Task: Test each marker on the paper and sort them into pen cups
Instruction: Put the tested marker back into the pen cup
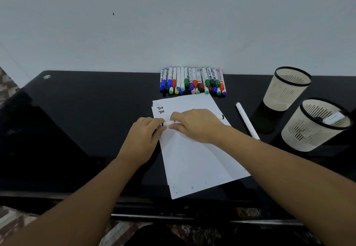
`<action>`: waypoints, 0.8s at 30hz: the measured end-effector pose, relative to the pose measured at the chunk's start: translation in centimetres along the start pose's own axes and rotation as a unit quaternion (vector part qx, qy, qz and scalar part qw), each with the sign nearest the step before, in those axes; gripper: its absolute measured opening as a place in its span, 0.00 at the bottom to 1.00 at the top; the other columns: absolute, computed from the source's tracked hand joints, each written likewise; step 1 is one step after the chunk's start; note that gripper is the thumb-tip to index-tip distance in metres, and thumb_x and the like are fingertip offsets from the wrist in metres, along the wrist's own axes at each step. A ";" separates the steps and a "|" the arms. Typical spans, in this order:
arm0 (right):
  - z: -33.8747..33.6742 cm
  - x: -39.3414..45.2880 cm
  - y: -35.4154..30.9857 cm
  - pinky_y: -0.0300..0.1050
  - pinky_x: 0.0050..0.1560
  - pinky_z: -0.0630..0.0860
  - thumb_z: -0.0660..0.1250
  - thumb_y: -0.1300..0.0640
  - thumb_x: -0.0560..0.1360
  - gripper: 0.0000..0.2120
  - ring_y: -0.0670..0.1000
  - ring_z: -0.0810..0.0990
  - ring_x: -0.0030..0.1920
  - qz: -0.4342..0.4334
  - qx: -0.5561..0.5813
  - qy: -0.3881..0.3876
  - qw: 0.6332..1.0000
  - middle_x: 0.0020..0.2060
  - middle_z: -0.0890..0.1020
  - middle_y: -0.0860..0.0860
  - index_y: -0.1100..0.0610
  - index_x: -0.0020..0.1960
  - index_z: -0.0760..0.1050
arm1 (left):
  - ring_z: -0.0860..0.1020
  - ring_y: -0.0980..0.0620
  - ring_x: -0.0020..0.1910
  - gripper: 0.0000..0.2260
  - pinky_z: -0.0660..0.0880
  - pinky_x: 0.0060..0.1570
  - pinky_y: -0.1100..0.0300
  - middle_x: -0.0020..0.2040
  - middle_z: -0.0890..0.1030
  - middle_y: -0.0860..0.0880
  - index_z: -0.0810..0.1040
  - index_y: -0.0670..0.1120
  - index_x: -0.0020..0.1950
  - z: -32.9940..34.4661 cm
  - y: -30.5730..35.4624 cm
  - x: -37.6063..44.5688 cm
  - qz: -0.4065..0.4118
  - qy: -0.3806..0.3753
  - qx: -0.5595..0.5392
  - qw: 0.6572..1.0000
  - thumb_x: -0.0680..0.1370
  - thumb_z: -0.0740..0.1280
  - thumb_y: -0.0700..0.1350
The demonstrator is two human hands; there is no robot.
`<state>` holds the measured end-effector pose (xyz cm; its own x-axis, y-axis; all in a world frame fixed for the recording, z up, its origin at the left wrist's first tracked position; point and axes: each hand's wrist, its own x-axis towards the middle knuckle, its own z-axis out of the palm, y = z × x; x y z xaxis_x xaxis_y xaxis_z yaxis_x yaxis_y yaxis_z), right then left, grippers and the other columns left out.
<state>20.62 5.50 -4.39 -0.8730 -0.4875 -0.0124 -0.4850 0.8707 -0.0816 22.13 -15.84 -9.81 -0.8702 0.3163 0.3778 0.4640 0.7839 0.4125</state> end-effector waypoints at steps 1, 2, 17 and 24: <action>0.0 -0.2 0.0 0.51 0.40 0.75 0.52 0.41 0.86 0.16 0.52 0.78 0.41 0.010 0.034 0.010 0.999 0.41 0.80 0.49 0.49 0.68 0.66 | 0.75 0.51 0.55 0.13 0.74 0.57 0.50 0.55 0.82 0.51 0.80 0.46 0.62 0.0 0.0 0.0 -0.009 0.008 0.000 1.000 0.84 0.63 0.50; -0.1 -0.4 0.1 0.50 0.38 0.72 0.54 0.46 0.87 0.14 0.51 0.76 0.38 0.026 0.080 0.015 0.996 0.38 0.78 0.49 0.50 0.69 0.63 | 0.75 0.51 0.56 0.12 0.74 0.57 0.50 0.55 0.82 0.50 0.80 0.46 0.61 -0.2 0.0 0.1 -0.027 0.017 0.004 0.999 0.84 0.63 0.50; -1.6 1.7 0.2 0.50 0.55 0.81 0.55 0.76 0.77 0.35 0.49 0.78 0.59 0.146 0.416 -0.043 0.897 0.61 0.76 0.47 0.44 0.72 0.71 | 0.61 0.46 0.72 0.21 0.59 0.71 0.45 0.75 0.67 0.53 0.61 0.65 0.79 -0.8 -3.7 1.2 -0.078 -0.068 0.118 0.988 0.86 0.52 0.56; -1.1 1.9 1.0 0.50 0.46 0.78 0.61 0.52 0.85 0.06 0.54 0.78 0.46 0.084 0.245 -0.025 0.966 0.49 0.80 0.51 0.45 0.61 0.71 | 0.62 0.48 0.72 0.19 0.59 0.71 0.47 0.75 0.69 0.53 0.66 0.61 0.78 -0.4 -3.9 1.2 -0.073 -0.051 0.097 0.991 0.86 0.54 0.52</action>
<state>18.39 5.55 -3.43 -0.9276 -0.3558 -0.1142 -0.2441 0.8084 -0.5357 19.32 -18.73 -10.61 -0.9427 0.2361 0.2358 0.2995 0.9104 0.2856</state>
